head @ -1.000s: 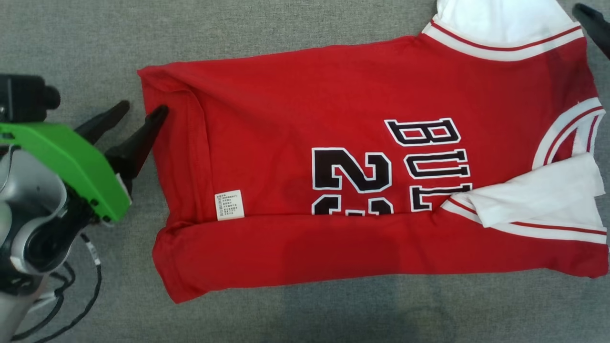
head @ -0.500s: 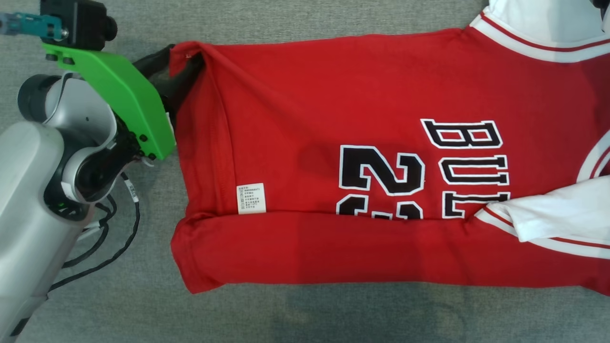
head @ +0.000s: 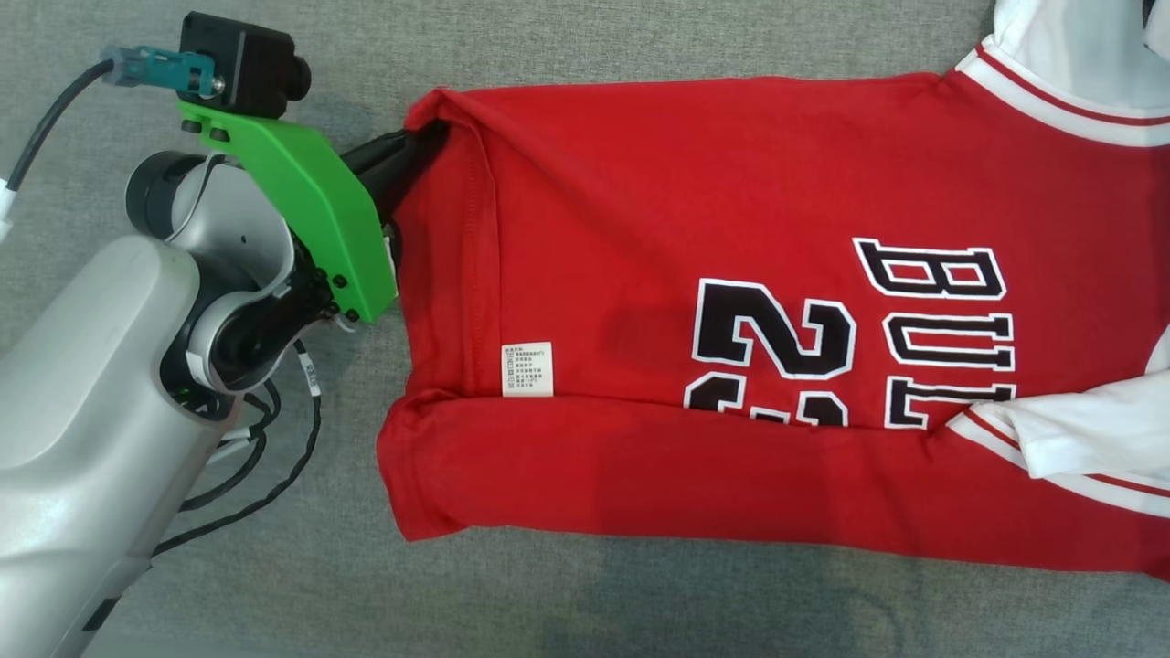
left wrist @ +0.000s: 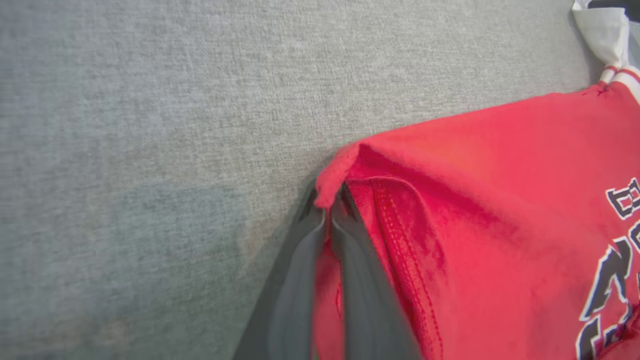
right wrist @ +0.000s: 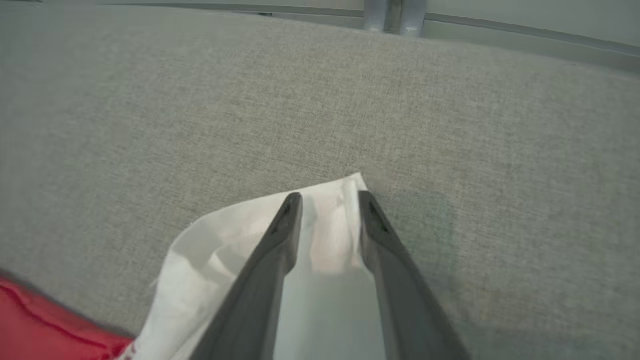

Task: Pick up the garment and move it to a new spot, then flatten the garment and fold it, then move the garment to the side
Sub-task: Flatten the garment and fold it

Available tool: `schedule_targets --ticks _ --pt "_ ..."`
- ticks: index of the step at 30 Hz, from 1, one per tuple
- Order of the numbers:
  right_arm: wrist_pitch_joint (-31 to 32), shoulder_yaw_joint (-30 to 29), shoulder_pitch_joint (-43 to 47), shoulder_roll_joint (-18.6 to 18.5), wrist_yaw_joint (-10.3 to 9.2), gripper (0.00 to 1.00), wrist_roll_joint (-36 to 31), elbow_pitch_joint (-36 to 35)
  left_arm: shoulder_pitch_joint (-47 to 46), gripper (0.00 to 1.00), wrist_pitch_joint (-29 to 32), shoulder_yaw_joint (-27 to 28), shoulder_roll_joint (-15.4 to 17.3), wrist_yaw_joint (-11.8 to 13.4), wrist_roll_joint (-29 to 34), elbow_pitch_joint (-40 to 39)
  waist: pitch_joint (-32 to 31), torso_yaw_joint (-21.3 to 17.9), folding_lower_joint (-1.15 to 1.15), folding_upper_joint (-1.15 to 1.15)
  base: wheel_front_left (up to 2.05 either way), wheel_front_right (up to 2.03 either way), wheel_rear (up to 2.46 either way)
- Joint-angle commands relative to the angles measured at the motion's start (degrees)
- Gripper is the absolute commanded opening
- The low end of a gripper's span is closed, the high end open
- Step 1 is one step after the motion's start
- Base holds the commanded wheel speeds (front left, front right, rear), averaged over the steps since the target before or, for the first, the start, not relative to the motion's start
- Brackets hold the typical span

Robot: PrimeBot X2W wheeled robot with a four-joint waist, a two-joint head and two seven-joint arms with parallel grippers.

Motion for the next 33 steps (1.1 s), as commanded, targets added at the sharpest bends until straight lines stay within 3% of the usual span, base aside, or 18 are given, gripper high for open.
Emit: schedule_targets --ticks 1,7,9,14,20,24,29,33 --pt "-1.4 -0.9 -0.8 0.2 0.02 0.00 1.1 -0.3 -0.4 0.00 -0.2 0.1 0.1 -0.4 0.0 0.7 0.0 -0.1 0.00 0.47 0.00 0.00 0.00" --pt "-7.2 -4.5 -0.7 0.0 0.02 0.00 6.4 -3.7 0.8 0.00 -2.1 1.7 2.3 -0.9 -0.2 0.5 -1.7 -2.3 0.00 0.47 0.00 0.00 0.00" --pt "-8.6 -6.6 4.4 -2.0 0.02 0.00 12.0 -8.9 3.4 0.00 -2.8 3.0 4.2 -1.0 -1.3 -1.7 -3.5 -3.8 0.00 0.47 0.00 0.00 0.00" --pt "-10.8 -10.1 14.0 -5.3 0.02 0.00 17.2 -17.3 7.7 0.00 -3.8 4.7 7.9 -0.8 -3.1 -5.6 -5.3 -6.0 0.00 0.47 0.00 0.00 0.00" --pt "-12.3 -13.2 24.9 -5.7 0.02 0.00 21.1 -25.3 12.2 0.00 -5.3 6.4 11.7 -1.7 -4.4 -9.7 -7.7 -7.8 0.00 0.47 0.00 0.00 0.00" --pt "-12.8 -14.6 34.6 -4.7 0.02 0.00 22.5 -30.9 17.3 0.00 -6.7 7.3 15.0 -0.6 -4.5 -13.5 -9.6 -9.4 0.00 0.47 0.00 0.00 0.00" --pt "-14.5 -15.8 46.0 -2.2 0.02 0.00 22.9 -34.3 26.2 0.00 -10.7 8.1 17.8 3.3 -3.9 -19.0 -12.0 -11.3 0.00 0.47 0.00 0.00 0.00" --pt "-15.7 -17.4 51.7 -0.5 0.02 0.00 23.7 -35.9 30.4 0.00 -13.8 8.4 18.0 4.5 -3.5 -21.1 -13.1 -11.4 0.00 0.47 0.00 0.00 0.00"
